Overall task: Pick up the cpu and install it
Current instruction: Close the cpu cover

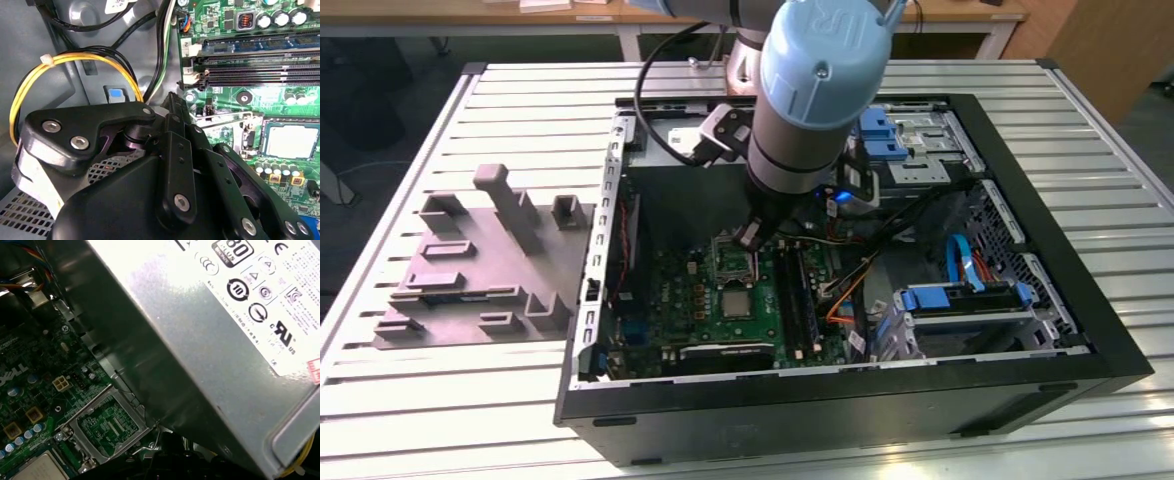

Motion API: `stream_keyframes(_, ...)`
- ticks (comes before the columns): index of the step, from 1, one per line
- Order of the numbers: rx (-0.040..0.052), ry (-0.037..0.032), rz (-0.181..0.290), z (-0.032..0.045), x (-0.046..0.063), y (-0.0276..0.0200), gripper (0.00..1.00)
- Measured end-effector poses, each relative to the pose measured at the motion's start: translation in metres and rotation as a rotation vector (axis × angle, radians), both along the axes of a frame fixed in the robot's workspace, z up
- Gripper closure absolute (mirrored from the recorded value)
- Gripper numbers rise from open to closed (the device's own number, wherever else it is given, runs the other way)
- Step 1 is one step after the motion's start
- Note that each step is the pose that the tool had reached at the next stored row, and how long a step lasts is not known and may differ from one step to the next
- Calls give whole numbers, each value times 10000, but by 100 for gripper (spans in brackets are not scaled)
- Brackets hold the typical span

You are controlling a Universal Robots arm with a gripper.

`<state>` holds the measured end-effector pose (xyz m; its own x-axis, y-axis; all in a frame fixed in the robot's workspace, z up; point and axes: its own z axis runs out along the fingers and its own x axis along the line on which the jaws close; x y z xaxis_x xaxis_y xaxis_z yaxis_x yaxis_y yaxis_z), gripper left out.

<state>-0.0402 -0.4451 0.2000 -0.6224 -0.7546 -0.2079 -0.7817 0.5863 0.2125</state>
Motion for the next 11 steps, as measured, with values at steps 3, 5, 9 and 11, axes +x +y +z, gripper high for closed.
stream_keyframes(3, 15, 0, -1, -29, 0, 1, 89)
stream_keyframes(5, 16, 1, -1, -41, 0, 2, 89)
stream_keyframes(9, -290, -1, -1, -41, 0, 3, 89)
stream_keyframes(11, -384, 1, 0, -32, 0, 10, 89)
